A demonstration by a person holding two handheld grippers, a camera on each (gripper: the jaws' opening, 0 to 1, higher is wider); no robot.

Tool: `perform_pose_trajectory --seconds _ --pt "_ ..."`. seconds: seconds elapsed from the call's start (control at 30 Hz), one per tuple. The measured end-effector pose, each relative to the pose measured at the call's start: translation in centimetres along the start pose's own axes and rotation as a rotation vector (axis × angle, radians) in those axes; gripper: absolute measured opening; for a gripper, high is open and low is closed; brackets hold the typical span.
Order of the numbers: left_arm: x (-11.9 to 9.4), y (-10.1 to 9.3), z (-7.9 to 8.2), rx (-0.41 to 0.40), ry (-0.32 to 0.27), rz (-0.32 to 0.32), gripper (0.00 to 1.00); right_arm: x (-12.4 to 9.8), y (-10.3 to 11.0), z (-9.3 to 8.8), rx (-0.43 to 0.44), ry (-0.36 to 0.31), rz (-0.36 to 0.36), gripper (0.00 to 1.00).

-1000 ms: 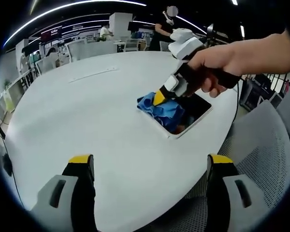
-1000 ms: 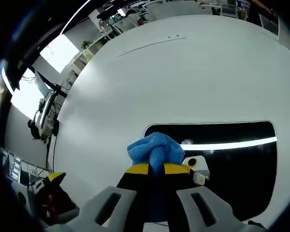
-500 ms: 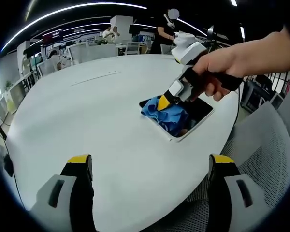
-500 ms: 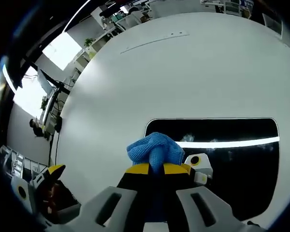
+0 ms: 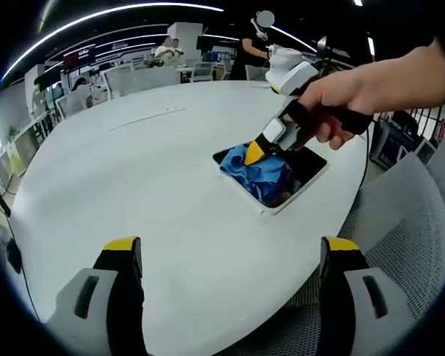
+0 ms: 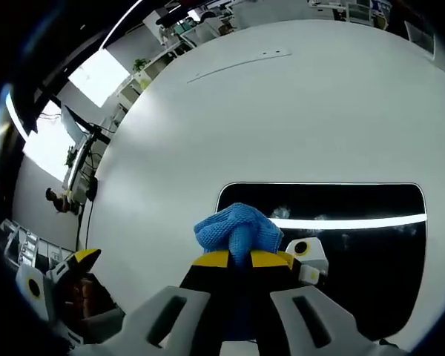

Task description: Wipe the mirror surface with the cleaning cloth until all visible marks leave the cleaned area.

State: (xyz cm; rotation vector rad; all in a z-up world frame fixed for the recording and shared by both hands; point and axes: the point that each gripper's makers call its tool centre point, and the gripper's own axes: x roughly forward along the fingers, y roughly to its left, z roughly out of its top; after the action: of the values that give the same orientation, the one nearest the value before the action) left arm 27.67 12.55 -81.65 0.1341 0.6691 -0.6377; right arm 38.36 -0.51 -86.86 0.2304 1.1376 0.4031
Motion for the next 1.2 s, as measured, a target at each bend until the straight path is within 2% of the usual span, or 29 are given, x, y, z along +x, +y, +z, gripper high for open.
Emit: perform_pose_trajectory --seconds 0.8,1.2 --pt "0.2 0.4 -0.2 0.01 0.003 0.013 0.98 -2.4 -4.2 -0.3 0.05 -0.012 0.001 0.03" --pt "0.0 0.5 -0.2 0.02 0.013 0.027 0.98 -3.8 -7.2 -0.5 0.069 -0.022 -0.021 0.03"
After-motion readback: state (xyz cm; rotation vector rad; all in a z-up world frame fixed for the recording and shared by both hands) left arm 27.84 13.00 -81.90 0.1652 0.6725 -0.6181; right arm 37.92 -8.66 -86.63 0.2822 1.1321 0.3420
